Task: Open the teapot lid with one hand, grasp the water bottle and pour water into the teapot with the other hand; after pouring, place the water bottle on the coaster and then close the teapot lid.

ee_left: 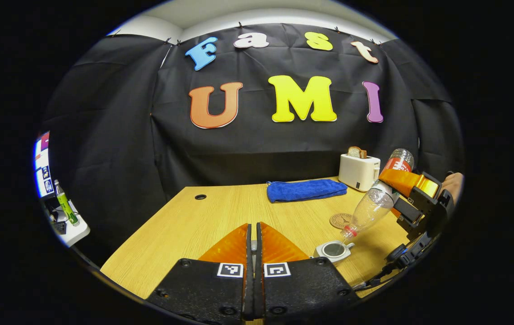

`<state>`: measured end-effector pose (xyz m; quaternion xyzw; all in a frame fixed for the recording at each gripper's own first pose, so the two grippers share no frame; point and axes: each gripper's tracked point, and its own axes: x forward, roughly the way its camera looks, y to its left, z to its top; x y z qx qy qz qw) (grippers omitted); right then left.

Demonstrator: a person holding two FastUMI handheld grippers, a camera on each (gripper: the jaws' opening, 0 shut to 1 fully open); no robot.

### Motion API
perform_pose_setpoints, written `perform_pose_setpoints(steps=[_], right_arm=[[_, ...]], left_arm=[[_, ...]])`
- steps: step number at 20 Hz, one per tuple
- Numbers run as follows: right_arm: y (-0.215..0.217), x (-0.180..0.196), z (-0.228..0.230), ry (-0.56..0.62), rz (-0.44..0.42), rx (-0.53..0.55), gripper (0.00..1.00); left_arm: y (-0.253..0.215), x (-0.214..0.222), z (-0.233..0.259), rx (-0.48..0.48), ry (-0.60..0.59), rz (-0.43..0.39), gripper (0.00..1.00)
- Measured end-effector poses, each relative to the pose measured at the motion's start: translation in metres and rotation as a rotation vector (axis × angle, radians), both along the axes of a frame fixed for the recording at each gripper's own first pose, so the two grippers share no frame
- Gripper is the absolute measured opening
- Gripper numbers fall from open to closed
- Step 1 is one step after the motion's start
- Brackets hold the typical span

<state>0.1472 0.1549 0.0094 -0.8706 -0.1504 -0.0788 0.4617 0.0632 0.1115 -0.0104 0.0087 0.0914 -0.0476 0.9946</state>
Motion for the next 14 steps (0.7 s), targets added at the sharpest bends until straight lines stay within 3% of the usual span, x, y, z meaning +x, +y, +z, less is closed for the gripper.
perform_pose_setpoints(steps=[14], right_arm=[[0.0051,-0.0016,0.011,-0.034,0.014,-0.037,0.7]], left_arm=[[0.0017,-0.001,0.0009,0.015,-0.003,0.005,0.03]])
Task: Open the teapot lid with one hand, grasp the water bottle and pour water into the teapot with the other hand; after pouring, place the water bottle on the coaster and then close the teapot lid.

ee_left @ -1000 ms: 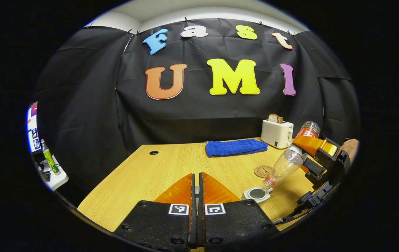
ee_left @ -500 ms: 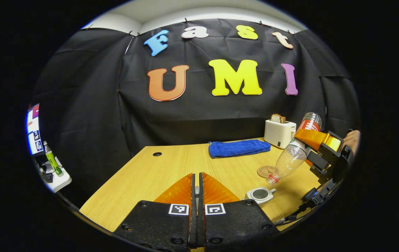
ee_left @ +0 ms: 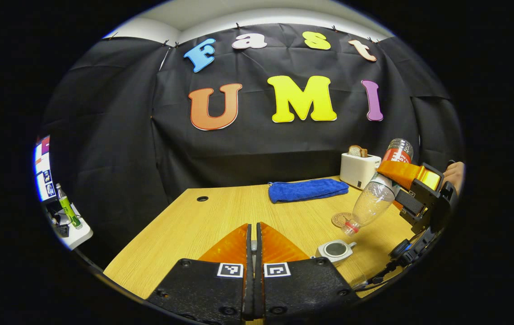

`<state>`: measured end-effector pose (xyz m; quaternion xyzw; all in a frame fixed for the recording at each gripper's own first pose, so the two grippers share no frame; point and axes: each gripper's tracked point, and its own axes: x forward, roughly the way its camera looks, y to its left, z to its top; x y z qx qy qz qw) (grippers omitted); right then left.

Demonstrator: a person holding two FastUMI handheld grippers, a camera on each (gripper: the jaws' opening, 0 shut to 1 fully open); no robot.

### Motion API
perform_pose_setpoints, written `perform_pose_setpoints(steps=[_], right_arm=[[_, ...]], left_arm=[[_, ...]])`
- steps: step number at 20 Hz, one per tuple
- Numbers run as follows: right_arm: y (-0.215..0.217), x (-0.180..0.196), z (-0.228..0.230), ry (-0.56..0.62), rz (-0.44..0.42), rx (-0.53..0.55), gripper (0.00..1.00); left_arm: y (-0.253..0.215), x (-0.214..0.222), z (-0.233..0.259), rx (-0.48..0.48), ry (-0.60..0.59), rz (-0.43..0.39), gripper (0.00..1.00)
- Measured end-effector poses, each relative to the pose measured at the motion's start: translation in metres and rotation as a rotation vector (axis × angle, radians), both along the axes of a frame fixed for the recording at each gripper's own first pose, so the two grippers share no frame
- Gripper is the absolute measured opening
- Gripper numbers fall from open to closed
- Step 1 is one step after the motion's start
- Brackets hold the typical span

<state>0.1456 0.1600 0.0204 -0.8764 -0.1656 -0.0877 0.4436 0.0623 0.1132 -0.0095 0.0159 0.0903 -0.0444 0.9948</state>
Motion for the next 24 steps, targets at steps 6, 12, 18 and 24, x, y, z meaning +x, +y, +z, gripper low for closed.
perform_pose_setpoints(steps=[6,12,18,24], right_arm=[[-0.007,0.002,-0.018,0.047,0.004,0.095,0.74],[-0.031,0.003,-0.052,0.169,-0.042,0.325,0.75],[-0.041,0.002,-0.073,0.256,-0.048,0.618,0.72],[-0.042,0.017,-0.085,0.341,-0.046,0.939,0.75]], left_arm=[[-0.002,0.002,-0.002,0.007,0.005,0.0,0.03],[-0.005,0.003,-0.006,0.016,0.013,-0.002,0.03],[-0.018,0.004,-0.006,0.022,0.009,-0.018,0.03],[-0.024,-0.001,0.006,-0.035,-0.012,-0.036,0.03]])
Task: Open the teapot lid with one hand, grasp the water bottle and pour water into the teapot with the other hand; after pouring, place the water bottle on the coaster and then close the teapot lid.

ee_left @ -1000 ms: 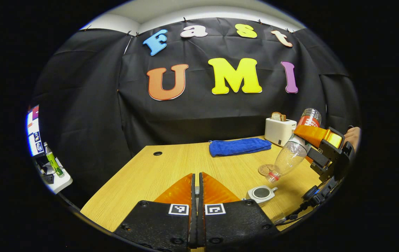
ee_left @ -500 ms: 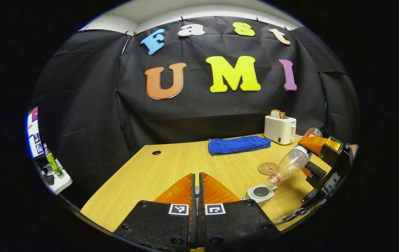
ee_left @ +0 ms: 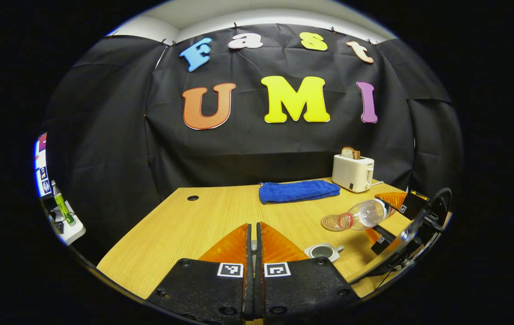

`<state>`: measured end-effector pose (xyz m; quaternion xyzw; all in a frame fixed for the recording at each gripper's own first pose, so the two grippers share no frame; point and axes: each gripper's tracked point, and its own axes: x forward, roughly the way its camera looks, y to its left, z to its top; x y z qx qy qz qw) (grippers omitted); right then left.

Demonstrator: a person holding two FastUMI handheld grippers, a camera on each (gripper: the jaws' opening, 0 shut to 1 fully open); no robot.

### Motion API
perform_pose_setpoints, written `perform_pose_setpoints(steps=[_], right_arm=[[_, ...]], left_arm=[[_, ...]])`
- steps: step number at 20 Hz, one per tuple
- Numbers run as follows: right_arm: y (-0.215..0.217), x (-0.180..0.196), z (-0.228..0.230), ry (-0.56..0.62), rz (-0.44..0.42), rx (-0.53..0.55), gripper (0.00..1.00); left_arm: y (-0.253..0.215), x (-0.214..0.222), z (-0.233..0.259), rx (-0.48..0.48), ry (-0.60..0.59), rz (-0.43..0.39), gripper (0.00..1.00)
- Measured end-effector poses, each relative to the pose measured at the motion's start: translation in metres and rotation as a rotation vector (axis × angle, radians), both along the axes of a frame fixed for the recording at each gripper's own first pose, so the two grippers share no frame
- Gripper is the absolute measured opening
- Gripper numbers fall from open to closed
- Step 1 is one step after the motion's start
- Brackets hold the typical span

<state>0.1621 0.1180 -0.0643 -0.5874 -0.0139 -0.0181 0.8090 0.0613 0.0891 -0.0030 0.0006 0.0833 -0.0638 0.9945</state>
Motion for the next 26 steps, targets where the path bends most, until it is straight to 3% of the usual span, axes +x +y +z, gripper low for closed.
perform_pose_setpoints(steps=[7,8,15,18,26], right_arm=[[0.005,0.034,0.014,0.053,-0.032,0.469,0.72],[0.004,0.039,0.014,0.057,-0.043,0.526,0.75],[0.01,0.084,0.008,0.151,-0.043,1.03,0.75],[0.014,0.099,0.0,0.187,-0.063,1.098,0.75],[0.023,0.115,-0.018,0.263,-0.018,1.224,0.75]], left_arm=[[0.002,0.001,-0.001,0.011,0.0,0.012,0.03],[0.003,0.001,-0.001,0.012,-0.002,0.014,0.03],[0.003,0.004,-0.008,0.027,0.006,0.023,0.03],[-0.001,0.009,-0.016,0.053,0.021,0.025,0.03],[0.0,0.02,-0.036,0.082,0.063,0.058,0.03]])
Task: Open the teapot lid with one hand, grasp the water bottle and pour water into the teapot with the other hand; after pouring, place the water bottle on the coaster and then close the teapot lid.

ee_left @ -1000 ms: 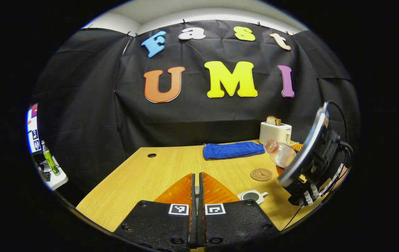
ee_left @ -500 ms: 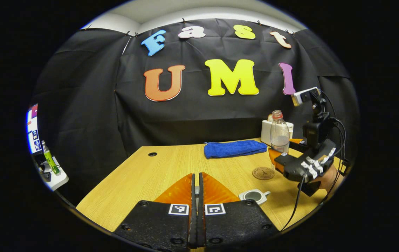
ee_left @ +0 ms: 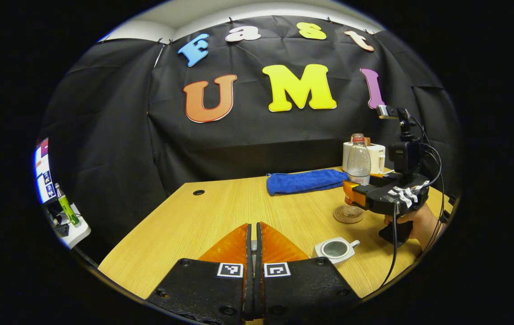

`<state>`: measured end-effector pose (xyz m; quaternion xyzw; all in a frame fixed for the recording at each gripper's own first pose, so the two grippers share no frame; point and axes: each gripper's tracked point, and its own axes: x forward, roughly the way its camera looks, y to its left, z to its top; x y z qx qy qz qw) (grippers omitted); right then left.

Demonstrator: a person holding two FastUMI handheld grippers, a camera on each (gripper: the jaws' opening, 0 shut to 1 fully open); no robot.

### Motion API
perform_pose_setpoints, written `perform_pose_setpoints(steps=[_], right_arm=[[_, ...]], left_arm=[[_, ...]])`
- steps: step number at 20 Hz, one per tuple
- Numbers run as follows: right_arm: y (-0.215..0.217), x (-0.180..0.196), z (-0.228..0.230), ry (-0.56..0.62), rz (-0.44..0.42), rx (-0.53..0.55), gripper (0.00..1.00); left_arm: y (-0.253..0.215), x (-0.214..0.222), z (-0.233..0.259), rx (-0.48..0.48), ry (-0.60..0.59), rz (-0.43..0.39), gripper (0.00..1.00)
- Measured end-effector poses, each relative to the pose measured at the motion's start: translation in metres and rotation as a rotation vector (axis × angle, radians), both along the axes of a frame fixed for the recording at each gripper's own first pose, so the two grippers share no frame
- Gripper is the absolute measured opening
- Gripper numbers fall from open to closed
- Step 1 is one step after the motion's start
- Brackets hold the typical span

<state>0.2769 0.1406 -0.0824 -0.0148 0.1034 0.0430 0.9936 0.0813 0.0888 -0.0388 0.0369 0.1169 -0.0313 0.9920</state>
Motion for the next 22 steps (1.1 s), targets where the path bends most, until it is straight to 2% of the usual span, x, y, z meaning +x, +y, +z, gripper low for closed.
perform_pose_setpoints(steps=[4,12,14,17,22], right_arm=[[-0.002,0.003,-0.009,0.03,-0.001,0.001,0.72],[-0.005,0.004,-0.014,0.043,0.01,0.027,0.76],[-0.001,0.003,-0.01,0.036,0.028,0.024,0.89],[-0.002,-0.001,0.001,0.002,0.031,0.014,0.98],[-0.013,-0.02,0.034,-0.054,0.018,-0.021,0.96]], left_arm=[[0.0,-0.001,-0.002,0.02,0.005,0.0,0.03],[0.005,-0.001,0.004,0.017,-0.011,0.014,0.03],[0.004,-0.002,0.005,0.018,-0.01,0.015,0.03],[0.005,-0.002,0.006,0.017,-0.011,0.015,0.03],[0.009,-0.003,0.015,0.029,-0.043,0.043,0.03]])
